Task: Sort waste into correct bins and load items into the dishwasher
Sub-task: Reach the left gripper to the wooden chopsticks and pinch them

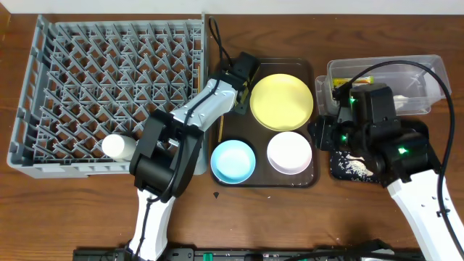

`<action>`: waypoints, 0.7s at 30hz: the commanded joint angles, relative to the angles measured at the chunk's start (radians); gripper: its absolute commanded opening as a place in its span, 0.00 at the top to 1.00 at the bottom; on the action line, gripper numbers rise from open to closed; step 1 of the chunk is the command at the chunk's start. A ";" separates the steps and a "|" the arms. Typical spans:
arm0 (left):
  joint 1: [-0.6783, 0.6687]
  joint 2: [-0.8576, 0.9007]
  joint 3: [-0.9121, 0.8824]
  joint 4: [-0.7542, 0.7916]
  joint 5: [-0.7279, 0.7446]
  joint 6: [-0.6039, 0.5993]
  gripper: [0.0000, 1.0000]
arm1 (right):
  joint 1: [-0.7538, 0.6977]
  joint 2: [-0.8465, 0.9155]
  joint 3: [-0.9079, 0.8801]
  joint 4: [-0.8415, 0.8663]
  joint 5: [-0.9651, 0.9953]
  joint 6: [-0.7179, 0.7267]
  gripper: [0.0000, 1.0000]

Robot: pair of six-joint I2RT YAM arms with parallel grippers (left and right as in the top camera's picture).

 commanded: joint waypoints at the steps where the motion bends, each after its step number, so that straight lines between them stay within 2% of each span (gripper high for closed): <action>1: 0.001 0.051 -0.009 -0.013 0.163 -0.083 0.65 | 0.004 0.017 -0.006 -0.008 -0.007 0.019 0.57; 4: 0.001 0.051 -0.009 -0.008 0.240 -0.103 0.65 | 0.004 0.018 -0.006 -0.010 -0.006 0.019 0.57; 10: 0.009 0.049 -0.009 -0.018 0.270 -0.138 0.65 | 0.004 0.018 -0.006 -0.013 -0.006 0.019 0.58; 14: 0.012 0.050 -0.020 -0.032 0.269 -0.185 0.75 | 0.004 0.018 -0.006 -0.014 -0.006 0.019 0.59; 21: 0.012 0.052 -0.037 -0.041 0.243 -0.139 0.81 | 0.004 0.018 -0.006 -0.014 -0.007 0.019 0.60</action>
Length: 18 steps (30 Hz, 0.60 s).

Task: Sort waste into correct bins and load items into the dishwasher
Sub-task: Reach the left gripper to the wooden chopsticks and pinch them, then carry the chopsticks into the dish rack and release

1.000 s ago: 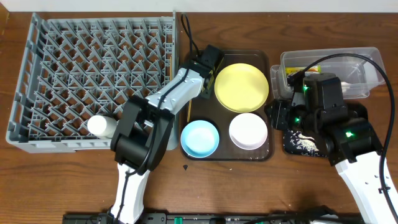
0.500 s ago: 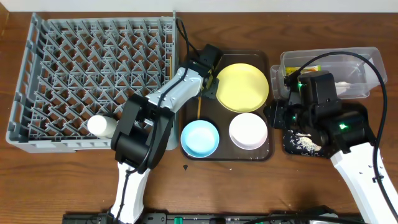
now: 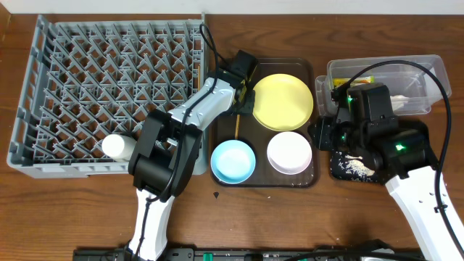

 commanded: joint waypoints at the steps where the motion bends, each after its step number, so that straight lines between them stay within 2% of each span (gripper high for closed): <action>1: 0.002 0.052 -0.043 -0.029 0.018 0.018 0.85 | 0.004 0.002 -0.006 -0.001 -0.005 0.011 0.60; 4: 0.005 0.039 -0.037 -0.056 0.018 0.039 0.92 | 0.004 0.002 -0.006 -0.002 -0.006 0.011 0.61; 9: 0.021 -0.055 0.019 -0.142 0.018 0.074 0.92 | 0.004 0.002 -0.006 -0.005 -0.005 0.011 0.62; 18: 0.076 -0.376 0.025 -0.169 0.016 0.073 0.92 | 0.004 0.002 -0.006 -0.008 -0.005 0.011 0.62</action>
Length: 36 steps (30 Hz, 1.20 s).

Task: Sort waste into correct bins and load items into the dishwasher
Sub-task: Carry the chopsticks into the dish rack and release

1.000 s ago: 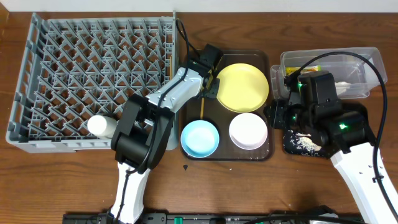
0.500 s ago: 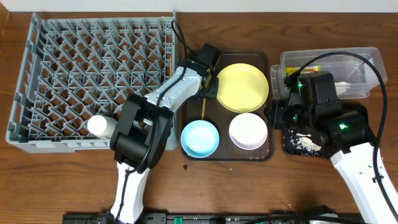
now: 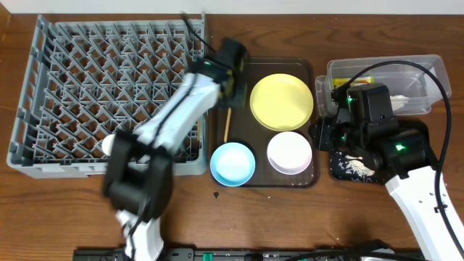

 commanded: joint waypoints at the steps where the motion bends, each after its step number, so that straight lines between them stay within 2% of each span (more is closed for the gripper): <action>1: 0.040 -0.167 0.023 -0.024 -0.014 0.017 0.92 | 0.004 0.002 -0.006 -0.002 -0.005 0.011 0.62; 6: 0.112 -0.200 0.015 -0.085 -0.166 0.030 0.92 | 0.004 0.002 -0.006 -0.002 -0.005 0.011 0.62; 16: 0.159 -0.082 -0.055 -0.085 -0.156 0.077 0.90 | 0.004 0.002 -0.006 0.008 -0.005 0.008 0.61; 19: 0.159 -0.072 -0.055 -0.085 -0.156 0.078 0.85 | 0.004 0.002 -0.006 0.006 -0.005 0.008 0.61; 20: 0.159 -0.074 -0.055 -0.085 -0.156 0.077 0.79 | 0.004 0.002 -0.006 0.005 -0.005 0.008 0.61; 24: 0.159 -0.092 -0.050 -0.094 -0.156 0.077 0.76 | 0.004 0.002 -0.006 0.005 -0.005 0.008 0.61; 29: 0.154 -0.176 -0.021 -0.134 -0.014 0.077 0.76 | 0.003 0.002 -0.006 0.009 0.013 0.008 0.58; 33: 0.126 -0.288 -0.021 -0.137 0.138 0.077 0.65 | 0.004 0.002 -0.006 0.011 0.022 0.008 0.50; 36: 0.098 -0.341 -0.021 -0.138 0.189 0.077 0.56 | 0.004 0.002 -0.006 0.016 0.034 0.008 0.39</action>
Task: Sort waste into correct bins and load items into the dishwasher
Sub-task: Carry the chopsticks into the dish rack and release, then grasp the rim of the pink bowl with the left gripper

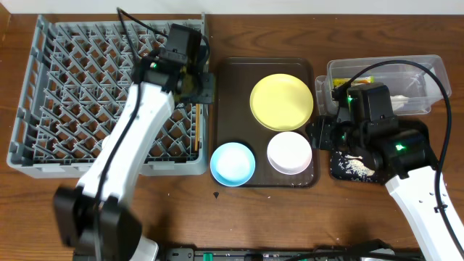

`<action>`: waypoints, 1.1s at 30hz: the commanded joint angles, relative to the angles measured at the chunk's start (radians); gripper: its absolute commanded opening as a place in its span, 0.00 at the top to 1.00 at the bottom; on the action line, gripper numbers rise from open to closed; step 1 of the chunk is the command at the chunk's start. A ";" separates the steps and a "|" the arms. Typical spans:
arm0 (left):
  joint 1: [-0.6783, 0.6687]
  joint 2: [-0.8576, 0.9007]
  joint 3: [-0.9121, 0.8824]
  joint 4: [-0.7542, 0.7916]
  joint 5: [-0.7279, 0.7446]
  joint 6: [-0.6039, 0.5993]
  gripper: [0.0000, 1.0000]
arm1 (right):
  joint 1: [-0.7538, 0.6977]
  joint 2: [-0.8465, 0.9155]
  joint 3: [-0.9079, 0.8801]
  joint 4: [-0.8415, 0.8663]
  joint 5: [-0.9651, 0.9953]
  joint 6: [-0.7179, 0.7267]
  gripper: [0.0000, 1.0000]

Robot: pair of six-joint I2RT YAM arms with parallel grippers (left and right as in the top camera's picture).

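Note:
My left gripper [199,93] is over the right edge of the grey dish rack [65,94], shut on the top of a thin wooden chopstick [196,129]. The stick points toward the rack's front. On the brown tray [228,94] lie a yellow plate [282,101], a blue bowl [233,162] and a white bowl [290,152]. My right gripper [320,135] sits between the tray and a black tray with white crumbs [353,167]. Its fingers are too dark to read.
A clear plastic bin [391,78] holding some waste stands at the back right, behind the right arm. A small dark crumb [217,194] lies on the wooden table in front of the brown tray. The left arm stretches across the rack's front right part.
The left gripper has moved left with the chopstick, from over the tray's left edge to over the rack's right edge. The right arm has not moved.
The left gripper was at the tray's back left beside the yellow plate, with the chopstick below it near the tray's left side. It then held the stick over the tray, then at the tray's left edge, and now over the rack.

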 commanded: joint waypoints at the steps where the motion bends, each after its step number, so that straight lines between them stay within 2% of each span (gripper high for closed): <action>1: -0.040 -0.084 0.030 -0.010 0.120 0.007 0.55 | 0.004 0.002 -0.006 0.006 0.029 0.001 0.38; 7: -0.100 -0.114 0.029 -0.061 0.123 0.006 0.51 | 0.004 0.002 -0.006 0.006 0.035 0.001 0.36; 9: -0.113 -0.114 0.029 -0.083 0.122 0.006 0.44 | 0.004 0.005 -0.006 0.005 0.035 0.001 0.36; 11: -0.118 -0.114 0.029 -0.095 0.122 0.007 0.42 | 0.004 0.008 -0.006 0.005 0.036 0.001 0.36; 14: -0.124 -0.113 0.020 -0.092 0.124 0.007 0.41 | 0.004 0.012 -0.006 0.002 0.035 0.002 0.40; 19: -0.185 -0.083 -0.014 -0.058 0.158 0.007 0.41 | -0.026 0.012 -0.006 -0.003 0.083 0.042 0.36; 22: -0.235 -0.041 -0.024 -0.033 0.160 0.007 0.41 | -0.092 0.012 -0.006 -0.014 0.098 0.047 0.35; 26: -0.308 0.053 -0.024 -0.005 0.160 0.007 0.41 | -0.253 0.011 -0.006 -0.064 0.060 0.068 0.34; 28: -0.353 0.126 -0.024 0.010 0.160 0.008 0.41 | -0.361 0.011 -0.006 -0.089 0.009 0.067 0.28; 33: -0.394 0.240 -0.024 0.039 0.134 0.007 0.41 | -0.425 0.011 -0.006 -0.121 -0.014 0.055 0.25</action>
